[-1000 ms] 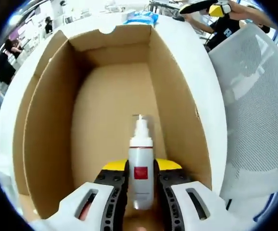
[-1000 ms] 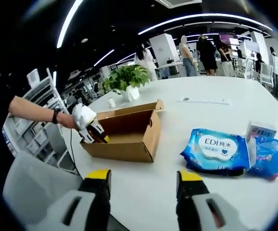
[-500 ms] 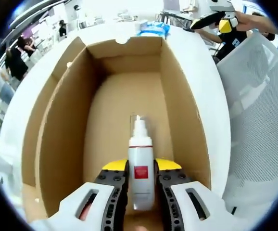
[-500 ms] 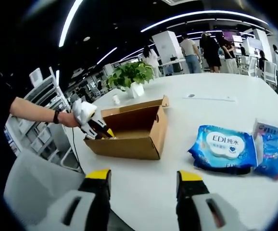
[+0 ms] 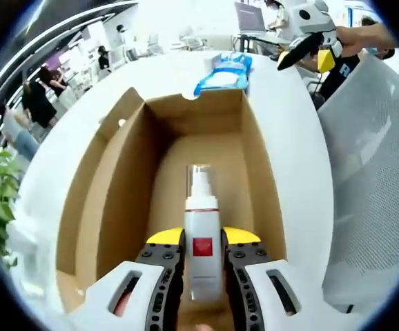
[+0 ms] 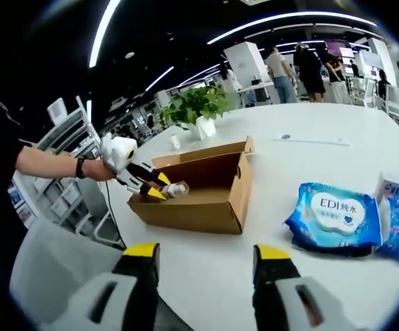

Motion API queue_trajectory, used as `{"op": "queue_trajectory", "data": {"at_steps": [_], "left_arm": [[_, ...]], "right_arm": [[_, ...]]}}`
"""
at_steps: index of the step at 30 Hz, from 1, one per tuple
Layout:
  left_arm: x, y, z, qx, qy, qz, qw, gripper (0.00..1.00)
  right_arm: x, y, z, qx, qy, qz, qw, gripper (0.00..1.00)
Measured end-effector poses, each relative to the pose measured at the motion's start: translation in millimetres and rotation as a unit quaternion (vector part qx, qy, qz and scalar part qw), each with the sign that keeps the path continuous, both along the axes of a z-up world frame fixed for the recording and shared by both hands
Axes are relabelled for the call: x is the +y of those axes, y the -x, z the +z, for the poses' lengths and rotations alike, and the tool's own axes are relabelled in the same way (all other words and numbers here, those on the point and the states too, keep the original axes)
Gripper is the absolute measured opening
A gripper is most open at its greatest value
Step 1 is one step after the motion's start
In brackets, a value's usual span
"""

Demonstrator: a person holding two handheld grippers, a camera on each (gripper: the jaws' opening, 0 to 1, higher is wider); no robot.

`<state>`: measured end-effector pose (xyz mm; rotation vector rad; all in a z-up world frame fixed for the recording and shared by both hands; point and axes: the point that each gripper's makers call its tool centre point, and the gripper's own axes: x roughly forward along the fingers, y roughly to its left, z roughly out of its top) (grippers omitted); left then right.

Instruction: Operate the shoe box by opening the lid, removing the specified soft item, and placing it in the target area until the item is outside and the box remains undamaged.

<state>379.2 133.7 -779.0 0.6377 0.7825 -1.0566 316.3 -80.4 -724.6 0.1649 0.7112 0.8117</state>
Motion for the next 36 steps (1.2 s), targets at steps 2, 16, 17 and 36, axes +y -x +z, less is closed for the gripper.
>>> {"op": "queue_trajectory", "data": {"at_steps": [2,16,17,36], "left_arm": [[-5,0.4,4.3,-0.007,0.004,-0.004,1.0,0.19],[-40,6.8,29.5,-0.041,0.032,-0.03,0.9982,0.19],[-42,7.1,30.7,-0.043,0.033,-0.031,0.9981,0.19],[-103,28.7,60.3,-0.075,0.064,-0.112,0.9889,0.19]], "right_arm": [[2,-1,1.3,0.002,-0.003,0.001,1.0,0.52],[18,-4,3.5,0.017,-0.039,0.003,0.9991,0.51],[19,-4,4.0,0.018,-0.041,0.002,0.999,0.51],[36,-6,11.0,0.034,-0.083,0.014,0.9959,0.51]]}}
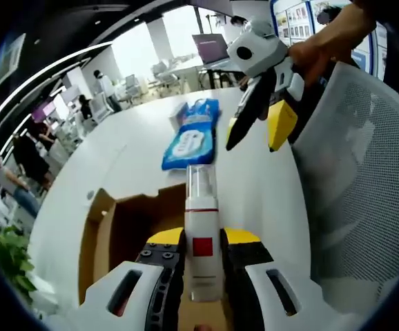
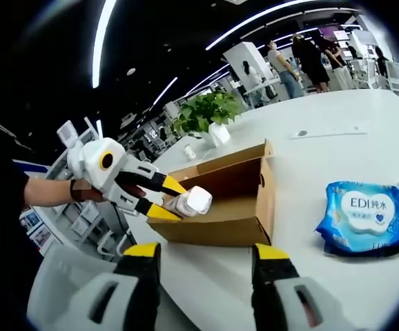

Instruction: Operate the shoe box by opening the lid, removing the specified soft item, and placing it in the target area until the item is outside and the box remains undamaged.

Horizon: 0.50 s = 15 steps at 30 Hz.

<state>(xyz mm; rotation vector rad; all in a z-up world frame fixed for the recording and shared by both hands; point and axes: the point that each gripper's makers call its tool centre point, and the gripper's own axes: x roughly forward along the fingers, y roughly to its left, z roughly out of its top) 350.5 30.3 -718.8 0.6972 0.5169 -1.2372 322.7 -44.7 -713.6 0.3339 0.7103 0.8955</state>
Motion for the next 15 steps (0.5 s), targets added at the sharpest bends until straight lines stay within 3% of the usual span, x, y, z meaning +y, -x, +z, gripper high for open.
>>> {"op": "queue_trajectory", "data": {"at_steps": [15], "left_arm": [[-28,24.3,7.1,-0.019,-0.008,-0.068,0.9975,0.19]], "right_arm": [[9,7,7.6,0.027,-0.065,-0.003,0.9975,0.45]]}}
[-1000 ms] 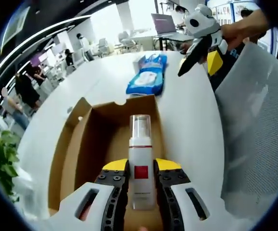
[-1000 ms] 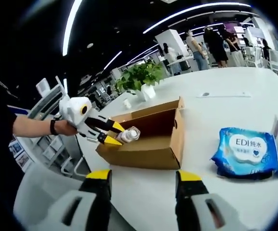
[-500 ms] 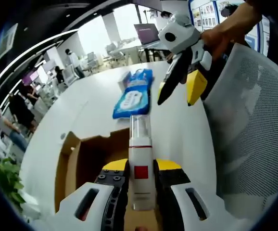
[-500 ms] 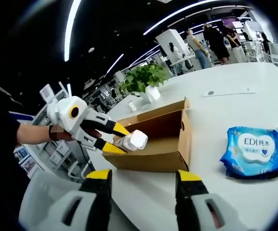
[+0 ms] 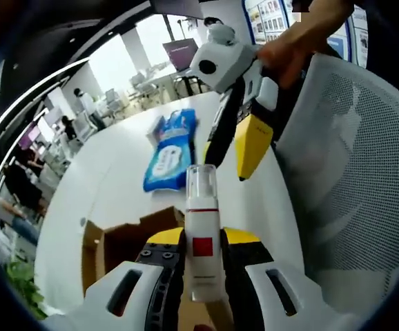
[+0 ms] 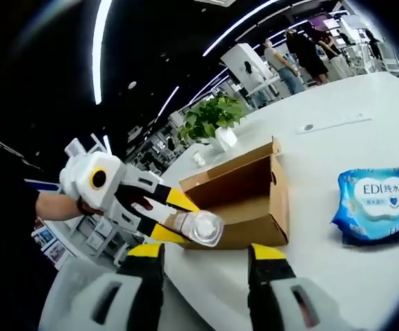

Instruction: Operate the shoe box by opening the lid, removing the specified soft item, and placing it in the target area until the item is outside and the box remains undamaged.

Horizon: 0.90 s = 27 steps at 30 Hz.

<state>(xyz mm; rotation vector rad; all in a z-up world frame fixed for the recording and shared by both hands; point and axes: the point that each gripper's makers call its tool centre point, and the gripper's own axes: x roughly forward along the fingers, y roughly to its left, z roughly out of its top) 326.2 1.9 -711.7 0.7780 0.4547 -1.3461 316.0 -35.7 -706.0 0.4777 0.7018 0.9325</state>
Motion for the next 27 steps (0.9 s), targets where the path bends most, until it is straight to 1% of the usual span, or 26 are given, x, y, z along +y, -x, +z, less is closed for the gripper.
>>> {"op": "queue_trajectory", "data": {"at_steps": [2,6,11,13,15,16,18,20,23,27], "left_arm": [[-4,3.1,2.2,-0.003,0.0,-0.007,1.0,0.19],[-10,5.9,4.1,-0.007,0.001,-0.019,0.9998,0.19],[-15,13.4,5.7,-0.015,-0.006,-0.044,0.9989,0.19],[-18,15.8,6.9,-0.018,-0.006,-0.053,0.9984,0.19],[-19,16.7,6.1,-0.032,-0.015,-0.065,0.9972,0.19],[-19,17.1,5.0,-0.042,-0.022,-0.074,0.9962,0.19],[-19,18.8,3.5,-0.047,-0.027,-0.079,0.9953,0.19],[-18,20.2,2.6,-0.051,-0.031,-0.084,0.9947,0.19],[-19,20.5,1.9,-0.056,-0.033,-0.088,0.9939,0.19],[-20,20.6,-0.2,-0.06,-0.038,-0.092,0.9931,0.19]], "right_arm": [[0,0,-0.1,0.003,-0.003,0.0,1.0,0.45],[3,1,5.3,0.01,-0.027,0.003,0.9996,0.4],[6,3,6.2,0.018,-0.037,0.005,0.9991,0.35],[8,4,7.9,0.025,-0.052,0.007,0.9983,0.32],[9,4,11.1,0.035,-0.073,0.0,0.9967,0.28],[9,5,10.3,0.041,-0.076,-0.004,0.9963,0.27],[7,6,6.2,0.043,-0.075,-0.004,0.9962,0.23],[7,7,6.1,0.045,-0.074,-0.005,0.9962,0.19],[7,9,6.9,0.053,-0.087,-0.008,0.9947,0.18],[7,11,6.1,0.063,-0.093,-0.01,0.9936,0.18]]}}
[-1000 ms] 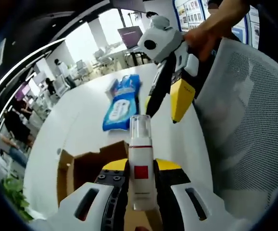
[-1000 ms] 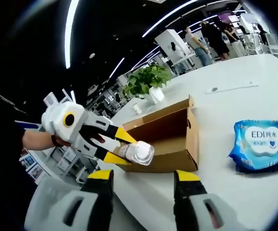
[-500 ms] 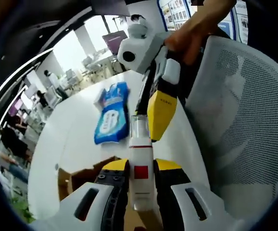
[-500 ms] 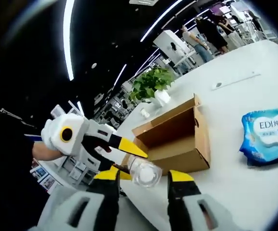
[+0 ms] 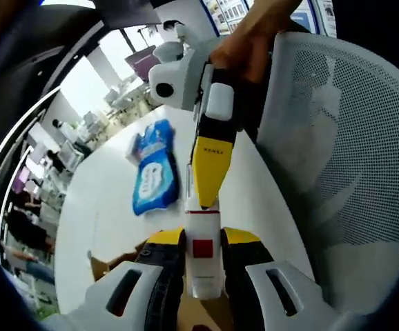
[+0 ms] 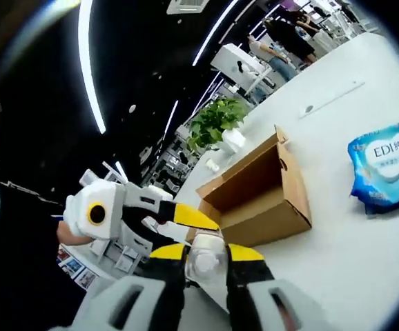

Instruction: Operate the shoe box by opening the lid, removing the specified soft item, and placing it in the target area until the item is outside and the box remains undamaged.

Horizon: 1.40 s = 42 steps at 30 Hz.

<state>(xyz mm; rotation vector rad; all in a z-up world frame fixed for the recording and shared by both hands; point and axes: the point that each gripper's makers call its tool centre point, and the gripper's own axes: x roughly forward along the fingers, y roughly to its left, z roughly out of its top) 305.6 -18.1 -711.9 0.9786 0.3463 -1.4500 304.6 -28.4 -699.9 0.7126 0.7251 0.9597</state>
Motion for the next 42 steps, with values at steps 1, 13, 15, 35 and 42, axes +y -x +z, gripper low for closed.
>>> {"op": "queue_trajectory", "data": {"at_steps": [1,13,15,35,42], "left_arm": [[0,0.1,-0.2,0.0,0.0,-0.001,1.0,0.19],[-3,1.7,-5.9,-0.002,-0.013,0.0,0.9999,0.2],[-3,2.4,-6.5,0.004,-0.008,0.005,0.9999,0.2],[4,5.1,-6.8,0.066,0.023,0.083,0.994,0.32],[12,-3.0,0.2,0.094,0.053,0.126,0.9861,0.34]], "right_arm": [[0,0,-0.1,0.001,-0.001,0.0,1.0,0.18],[-1,1,-5.3,0.031,0.005,-0.021,0.9993,0.17],[-2,2,-7.1,0.042,0.001,-0.024,0.9988,0.17],[-21,5,-19.7,0.075,0.002,-0.037,0.9965,0.16],[-44,0,-21.2,0.078,0.006,-0.057,0.9953,0.16]]}}
